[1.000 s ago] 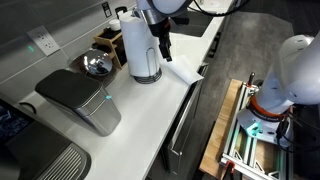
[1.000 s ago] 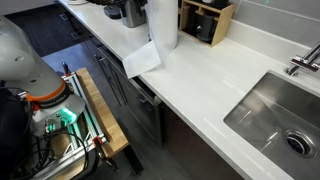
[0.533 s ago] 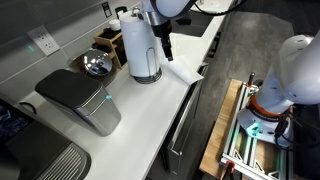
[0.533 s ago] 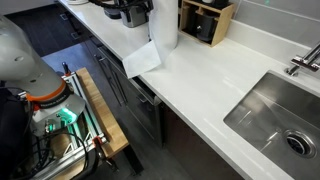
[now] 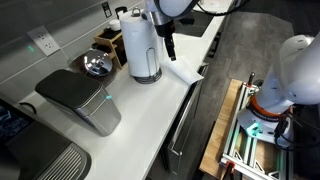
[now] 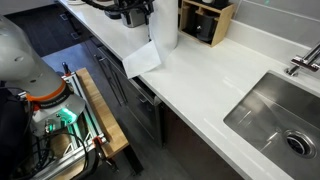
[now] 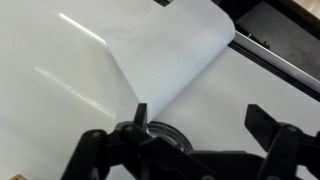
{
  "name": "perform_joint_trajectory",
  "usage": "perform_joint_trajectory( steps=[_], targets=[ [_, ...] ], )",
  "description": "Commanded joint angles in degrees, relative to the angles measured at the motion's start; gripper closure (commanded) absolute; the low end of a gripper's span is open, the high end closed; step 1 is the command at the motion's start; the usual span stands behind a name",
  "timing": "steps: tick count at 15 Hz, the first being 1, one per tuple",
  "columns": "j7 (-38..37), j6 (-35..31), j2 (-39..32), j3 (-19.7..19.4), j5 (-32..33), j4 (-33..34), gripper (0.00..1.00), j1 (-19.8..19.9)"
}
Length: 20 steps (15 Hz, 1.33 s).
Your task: Remove a piece of paper towel from the paper towel roll and put it on the counter
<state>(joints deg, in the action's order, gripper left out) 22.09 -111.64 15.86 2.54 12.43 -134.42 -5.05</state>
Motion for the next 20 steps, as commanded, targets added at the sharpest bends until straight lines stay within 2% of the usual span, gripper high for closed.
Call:
perform_joint_trajectory(
  steps=[1,7,14,20],
  targets=[
    [5.36,-5.94,6.40,-3.81,-2.30,-8.69,0.00,0.45],
    [12.61,-21.03,11.33,-9.59,-3.93,-17.78,0.00,0.42],
    [14.67,-37.46,10.48,-13.33,-5.49,-23.48,0.00,-0.18],
    [18.85,-41.29,6.42,-16.60,-13.17,-22.92,0.00,-3.36]
  ],
)
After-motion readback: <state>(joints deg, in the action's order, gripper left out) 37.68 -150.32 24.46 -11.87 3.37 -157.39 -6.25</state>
